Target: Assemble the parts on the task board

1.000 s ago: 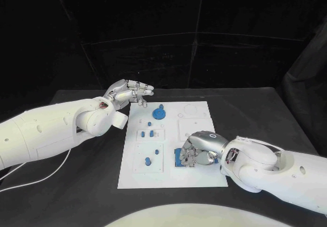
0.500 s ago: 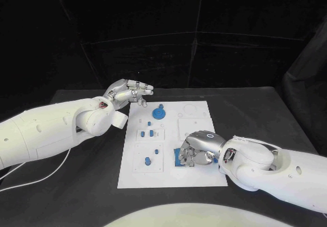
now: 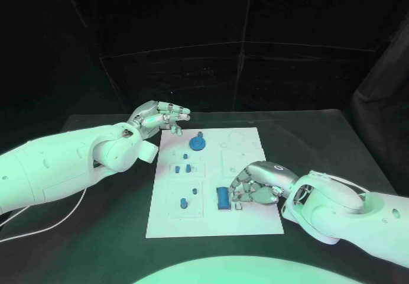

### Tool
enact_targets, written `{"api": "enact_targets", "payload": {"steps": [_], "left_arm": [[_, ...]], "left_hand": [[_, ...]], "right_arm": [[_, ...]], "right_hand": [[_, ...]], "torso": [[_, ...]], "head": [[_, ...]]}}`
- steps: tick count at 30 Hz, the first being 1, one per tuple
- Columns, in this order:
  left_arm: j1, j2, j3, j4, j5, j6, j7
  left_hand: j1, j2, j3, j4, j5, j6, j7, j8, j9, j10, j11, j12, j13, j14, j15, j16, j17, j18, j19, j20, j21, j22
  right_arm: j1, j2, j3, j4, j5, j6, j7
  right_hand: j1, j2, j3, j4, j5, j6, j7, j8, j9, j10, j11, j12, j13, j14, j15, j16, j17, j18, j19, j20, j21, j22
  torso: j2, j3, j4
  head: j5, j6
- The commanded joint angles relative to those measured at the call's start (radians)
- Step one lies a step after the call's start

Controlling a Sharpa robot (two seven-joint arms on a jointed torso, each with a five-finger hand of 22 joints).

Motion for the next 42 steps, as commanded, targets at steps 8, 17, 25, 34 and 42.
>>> {"api": "enact_targets", "payload": {"steps": [8,17,25,34,42], "left_arm": [[0.001,0.000,0.001,0.002,0.003,0.006,0.000],[0.000,-0.001,0.001,0.004,0.003,0.007,0.001],[0.000,-0.002,0.000,0.003,0.003,0.010,-0.001],[0.000,-0.003,0.000,0.003,0.003,0.012,-0.003],[-0.001,-0.003,0.000,0.002,0.003,0.014,-0.004]], "left_hand": [[-0.004,-0.006,0.004,0.000,0.005,-0.006,0.003,0.003,0.000,-0.006,0.002,0.005,-0.001,-0.009,0.000,0.007,-0.001,0.006,-0.007,-0.001,-0.005,-0.002],[-0.004,-0.006,0.004,0.000,0.005,-0.006,0.003,0.003,0.000,-0.006,0.002,0.005,-0.001,-0.009,0.000,0.007,-0.001,0.006,-0.007,-0.001,-0.005,-0.002],[-0.004,-0.006,0.004,0.000,0.005,-0.006,0.003,0.003,0.000,-0.006,0.002,0.005,-0.001,-0.009,0.000,0.007,-0.001,0.006,-0.007,-0.001,-0.005,-0.002],[-0.004,-0.006,0.004,0.000,0.005,-0.006,0.003,0.003,0.000,-0.006,0.002,0.005,-0.001,-0.009,0.000,0.007,-0.001,0.006,-0.007,-0.001,-0.005,-0.002],[-0.004,-0.006,0.004,0.000,0.005,-0.006,0.003,0.003,0.000,-0.006,0.002,0.005,-0.001,-0.009,0.000,0.007,-0.001,0.006,-0.007,-0.001,-0.005,-0.002]], "right_arm": [[0.016,-0.152,0.000,0.017,0.144,-0.029,-0.189],[0.017,-0.175,0.000,0.004,0.003,0.013,-0.368],[0.016,-0.152,-0.001,-0.014,-0.050,0.082,-0.408],[0.015,-0.108,-0.001,-0.035,-0.076,0.137,-0.412],[0.014,-0.072,-0.001,-0.047,-0.106,0.174,-0.410]], "right_hand": [[-0.083,-0.032,-0.068,0.069,0.086,0.001,-0.002,0.001,-0.017,0.007,0.008,0.022,0.009,0.051,0.010,0.001,0.009,0.013,0.008,0.011,0.003,0.036],[-0.123,-0.055,-0.145,0.138,0.150,0.048,-0.022,0.042,-0.003,0.007,-0.006,0.019,0.001,0.051,-0.001,0.000,0.010,0.012,0.012,0.002,0.004,0.039],[-0.139,-0.061,-0.185,0.197,0.124,0.061,-0.031,0.067,0.027,0.008,-0.013,0.022,0.000,0.051,-0.008,-0.003,0.009,0.012,0.012,-0.005,0.002,0.039],[-0.122,-0.065,-0.196,0.214,0.108,0.062,-0.034,0.079,0.047,0.007,-0.016,0.025,0.001,0.052,-0.010,-0.002,0.011,0.012,0.013,-0.007,0.002,0.041],[-0.054,-0.055,-0.195,0.199,0.113,0.055,-0.036,0.095,0.076,0.006,-0.018,0.028,0.002,0.053,-0.012,-0.001,0.015,0.011,0.014,-0.009,0.002,0.042]], "torso": [[-0.001,-0.0006,-0.0078],[-0.003,0.0027,-0.0159],[-0.003,0.0006,-0.0132],[-0.002,0.0007,-0.0144],[-0.003,0.0000,-0.0110]], "head": [[-0.036,0.008],[-0.048,0.004],[-0.052,0.002],[-0.052,-0.003],[-0.055,-0.005]]}}
